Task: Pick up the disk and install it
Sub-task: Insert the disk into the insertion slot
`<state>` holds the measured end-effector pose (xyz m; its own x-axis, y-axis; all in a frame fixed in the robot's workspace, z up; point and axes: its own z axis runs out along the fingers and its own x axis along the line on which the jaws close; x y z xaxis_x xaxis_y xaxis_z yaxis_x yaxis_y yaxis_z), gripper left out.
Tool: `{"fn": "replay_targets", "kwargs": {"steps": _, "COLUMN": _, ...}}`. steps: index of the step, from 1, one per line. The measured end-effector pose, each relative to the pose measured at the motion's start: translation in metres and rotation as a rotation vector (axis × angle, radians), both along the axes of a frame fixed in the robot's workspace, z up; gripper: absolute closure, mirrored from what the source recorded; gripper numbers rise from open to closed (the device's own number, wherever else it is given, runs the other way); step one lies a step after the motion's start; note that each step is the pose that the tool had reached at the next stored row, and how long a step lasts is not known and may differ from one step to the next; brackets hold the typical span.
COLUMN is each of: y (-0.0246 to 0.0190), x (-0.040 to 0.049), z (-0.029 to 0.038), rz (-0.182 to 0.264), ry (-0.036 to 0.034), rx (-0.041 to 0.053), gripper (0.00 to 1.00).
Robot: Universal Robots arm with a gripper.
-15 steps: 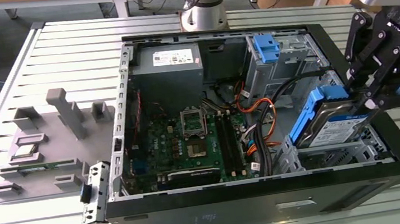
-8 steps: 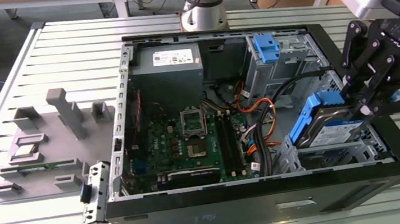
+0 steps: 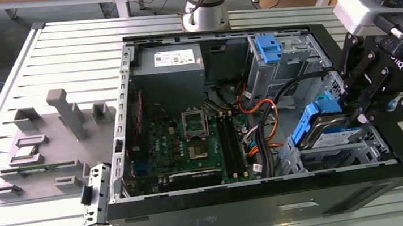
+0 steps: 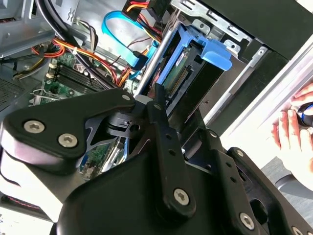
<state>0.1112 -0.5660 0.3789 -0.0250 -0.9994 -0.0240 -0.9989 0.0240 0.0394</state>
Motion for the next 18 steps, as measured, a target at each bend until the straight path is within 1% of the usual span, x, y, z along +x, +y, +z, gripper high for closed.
{"fn": "replay_targets", "kwargs": {"steps": 2, "y": 0.0000, "x": 0.0000, "z": -0.0025, "rz": 0.000, "ry": 0.0000, "rx": 0.0000, "gripper": 0.65}}
{"fn": "replay_targets", "kwargs": {"steps": 9, "y": 0.0000, "x": 0.0000, "z": -0.0026, "rz": 0.000, "ry": 0.0000, "rx": -0.0002, "gripper": 0.64}}
{"fn": "replay_targets", "kwargs": {"steps": 10, "y": 0.0000, "x": 0.0000, "z": -0.0026, "rz": 0.000, "ry": 0.0000, "rx": -0.0002, "gripper": 0.58}}
{"fn": "replay_targets", "kwargs": {"steps": 14, "y": 0.0000, "x": 0.0000, "z": -0.0029, "rz": 0.000, "ry": -0.0004, "rx": 0.0000, "gripper": 0.58}}
{"fn": "replay_targets", "kwargs": {"steps": 15, "y": 0.0000, "x": -0.0002, "z": -0.0037, "rz": 0.000, "ry": -0.0030, "rx": 0.0003, "gripper": 0.58}}
{"fn": "replay_targets", "kwargs": {"steps": 18, "y": 0.0000, "x": -0.0017, "z": -0.0069, "rz": 0.000, "ry": -0.0151, "rx": 0.0003, "gripper": 0.58}}
